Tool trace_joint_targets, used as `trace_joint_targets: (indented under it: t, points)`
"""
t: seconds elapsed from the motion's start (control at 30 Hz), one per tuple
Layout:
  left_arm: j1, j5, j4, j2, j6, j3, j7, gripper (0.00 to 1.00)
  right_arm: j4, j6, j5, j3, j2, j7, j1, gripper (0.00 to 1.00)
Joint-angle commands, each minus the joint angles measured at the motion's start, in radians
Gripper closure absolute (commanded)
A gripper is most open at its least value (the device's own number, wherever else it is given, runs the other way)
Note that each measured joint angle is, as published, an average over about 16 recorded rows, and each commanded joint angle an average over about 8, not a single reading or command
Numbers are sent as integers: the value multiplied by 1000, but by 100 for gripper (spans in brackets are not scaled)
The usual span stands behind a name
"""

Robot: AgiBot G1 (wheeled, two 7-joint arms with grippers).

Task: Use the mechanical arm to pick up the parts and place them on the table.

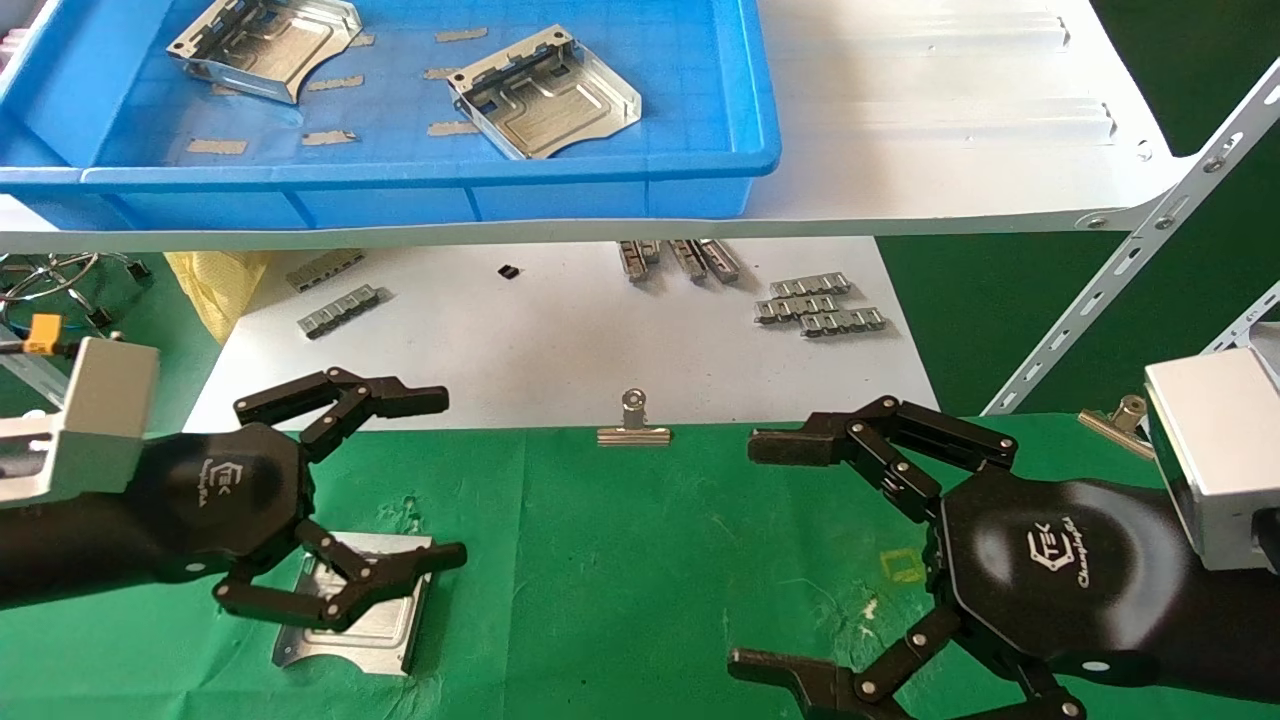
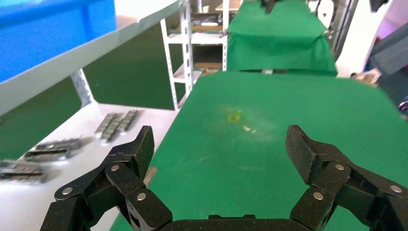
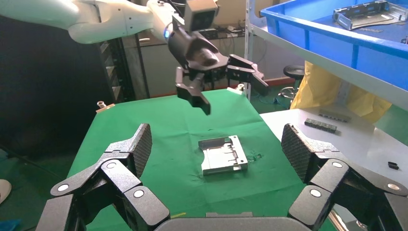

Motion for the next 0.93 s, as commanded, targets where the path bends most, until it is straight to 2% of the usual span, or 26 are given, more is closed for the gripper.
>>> trace_joint_targets:
  t: [0.03, 0.6, 0.93]
  points:
    - [20, -4, -39, -6, -3, -24, -32, 0, 0, 0, 0, 0, 0, 0, 0, 0]
    - [177, -36, -355, -57, -30, -218, -284, 0, 0, 0, 1, -1, 0, -1, 0, 0]
    - [198, -42, -397, -64, -34, -244, -307, 0, 0, 1, 1, -1, 1, -1, 0, 0]
